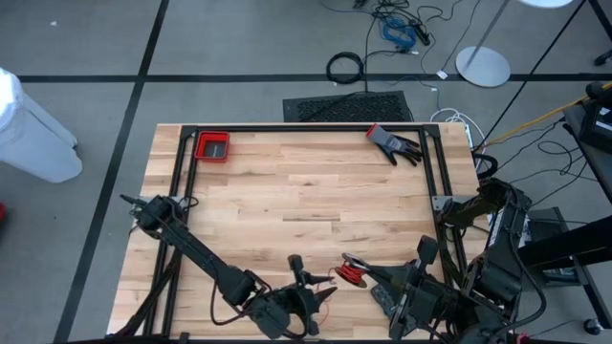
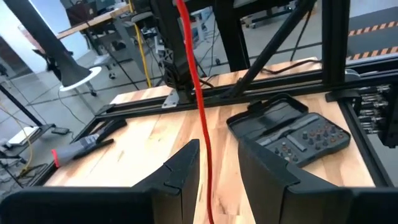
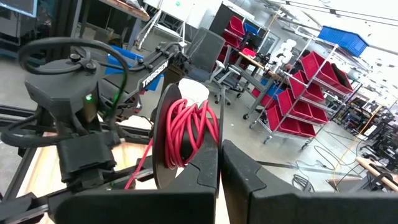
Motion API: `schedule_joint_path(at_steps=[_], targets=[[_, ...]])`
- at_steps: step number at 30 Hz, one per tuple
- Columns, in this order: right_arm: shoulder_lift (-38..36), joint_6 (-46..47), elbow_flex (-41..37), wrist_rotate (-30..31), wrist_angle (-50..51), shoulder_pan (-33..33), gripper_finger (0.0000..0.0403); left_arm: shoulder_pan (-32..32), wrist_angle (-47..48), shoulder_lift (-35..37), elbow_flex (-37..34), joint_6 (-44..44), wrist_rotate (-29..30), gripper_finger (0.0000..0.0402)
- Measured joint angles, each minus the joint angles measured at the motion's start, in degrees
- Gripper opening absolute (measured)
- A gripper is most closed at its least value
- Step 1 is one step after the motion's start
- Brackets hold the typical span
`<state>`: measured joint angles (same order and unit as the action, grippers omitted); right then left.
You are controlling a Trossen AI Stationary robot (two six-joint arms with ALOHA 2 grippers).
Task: Coil cords
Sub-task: Coil the red wire onto the spool
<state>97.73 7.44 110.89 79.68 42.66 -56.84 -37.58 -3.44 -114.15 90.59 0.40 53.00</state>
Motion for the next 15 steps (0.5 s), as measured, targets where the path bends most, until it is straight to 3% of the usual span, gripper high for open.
schedule_joint_path(at_steps=[10, 15], targets=[[0.0, 0.0, 0.01, 0.0, 0.0, -0.01, 0.0, 0.06, 0.11, 0.0, 0.0, -0.04, -0.36, 0.0117], [0.0, 0.0, 0.0, 0.0, 0.0, -0.02, 0.0, 0.09, 1.36, 0.0, 0.0, -0.03, -0.33, 0.0093]])
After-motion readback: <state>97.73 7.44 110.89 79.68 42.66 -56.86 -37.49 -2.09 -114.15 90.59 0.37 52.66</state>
